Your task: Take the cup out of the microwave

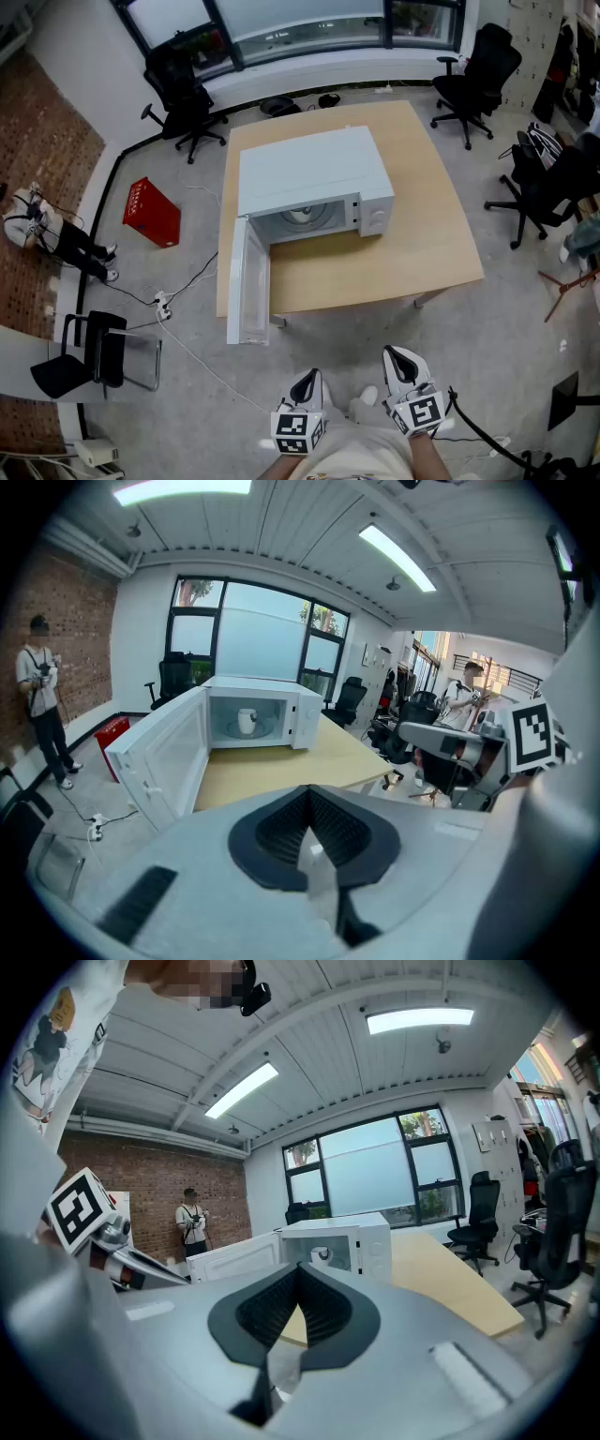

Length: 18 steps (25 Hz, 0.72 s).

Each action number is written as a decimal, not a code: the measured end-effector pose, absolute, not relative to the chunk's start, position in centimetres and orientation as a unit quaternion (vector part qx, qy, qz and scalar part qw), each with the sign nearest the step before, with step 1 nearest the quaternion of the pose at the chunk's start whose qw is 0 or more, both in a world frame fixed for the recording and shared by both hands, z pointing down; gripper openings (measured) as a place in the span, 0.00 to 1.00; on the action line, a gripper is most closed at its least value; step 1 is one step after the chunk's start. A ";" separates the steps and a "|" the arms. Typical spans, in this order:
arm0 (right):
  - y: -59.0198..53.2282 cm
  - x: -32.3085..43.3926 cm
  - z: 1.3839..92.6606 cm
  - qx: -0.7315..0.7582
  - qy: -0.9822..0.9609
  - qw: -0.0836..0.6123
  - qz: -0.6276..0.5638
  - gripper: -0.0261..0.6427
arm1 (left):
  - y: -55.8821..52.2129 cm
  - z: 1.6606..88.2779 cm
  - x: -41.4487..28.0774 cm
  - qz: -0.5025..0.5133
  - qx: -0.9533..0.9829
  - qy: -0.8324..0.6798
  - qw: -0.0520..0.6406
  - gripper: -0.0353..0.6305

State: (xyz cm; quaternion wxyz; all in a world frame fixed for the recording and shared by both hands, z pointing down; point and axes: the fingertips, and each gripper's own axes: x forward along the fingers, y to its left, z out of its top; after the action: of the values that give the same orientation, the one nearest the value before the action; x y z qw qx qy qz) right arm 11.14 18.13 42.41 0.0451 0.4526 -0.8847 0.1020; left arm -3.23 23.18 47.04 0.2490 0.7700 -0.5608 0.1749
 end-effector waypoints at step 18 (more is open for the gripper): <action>24.3 9.9 41.8 0.477 -0.870 0.037 0.118 0.05 | 27.8 44.6 -3.6 0.160 0.800 -0.533 0.225 0.06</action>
State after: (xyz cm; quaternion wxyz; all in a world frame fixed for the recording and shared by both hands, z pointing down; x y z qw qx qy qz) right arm 9.95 24.31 41.76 0.0370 0.4765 -0.8704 0.1178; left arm -3.56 27.77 44.56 0.2250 0.7996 -0.5334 0.1597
